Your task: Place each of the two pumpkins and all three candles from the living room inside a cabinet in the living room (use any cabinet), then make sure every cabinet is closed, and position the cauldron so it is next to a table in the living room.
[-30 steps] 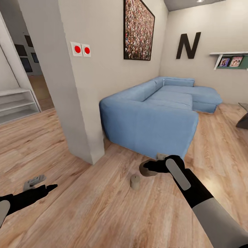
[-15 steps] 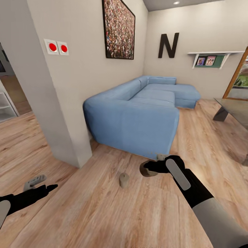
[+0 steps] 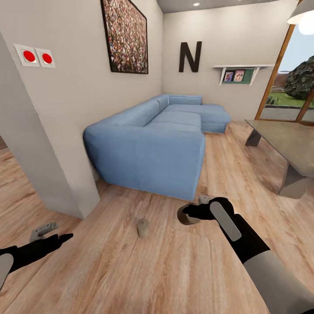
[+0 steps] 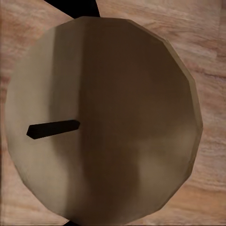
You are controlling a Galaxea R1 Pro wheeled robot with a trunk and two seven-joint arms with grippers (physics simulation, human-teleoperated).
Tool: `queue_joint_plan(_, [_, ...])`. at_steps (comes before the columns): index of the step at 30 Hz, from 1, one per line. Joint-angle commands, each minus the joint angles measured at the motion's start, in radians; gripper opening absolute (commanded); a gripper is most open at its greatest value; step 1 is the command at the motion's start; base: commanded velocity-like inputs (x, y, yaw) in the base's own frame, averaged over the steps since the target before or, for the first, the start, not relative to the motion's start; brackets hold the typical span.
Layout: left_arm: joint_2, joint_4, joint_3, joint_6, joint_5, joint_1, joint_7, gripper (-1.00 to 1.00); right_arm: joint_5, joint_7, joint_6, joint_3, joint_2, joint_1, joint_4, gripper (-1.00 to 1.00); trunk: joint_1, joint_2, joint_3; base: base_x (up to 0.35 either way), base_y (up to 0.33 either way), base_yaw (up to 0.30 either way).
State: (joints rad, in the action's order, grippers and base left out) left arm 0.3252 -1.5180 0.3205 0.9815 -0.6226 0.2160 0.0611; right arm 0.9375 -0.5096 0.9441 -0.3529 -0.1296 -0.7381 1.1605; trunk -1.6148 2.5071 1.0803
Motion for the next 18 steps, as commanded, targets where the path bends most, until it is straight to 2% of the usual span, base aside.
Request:
queue_joint_plan(1, [0.0, -0.001, 0.002, 0.005, 0.004, 0.0, 0.006, 1.0, 0.01, -0.013, -0.001, -0.003, -0.001, -0.001, 0.001, -1.0, 0.0, 0.0, 0.001, 0.0, 0.0, -0.272])
queue_joint_plan(18, [0.0, -0.001, -0.001, 0.005, 0.004, 0.0, 0.006, 1.0, 0.01, -0.013, -0.013, -0.003, 0.001, -0.001, -0.024, -1.0, 0.0, 0.0, 0.009, 0.0, 0.0, -0.272])
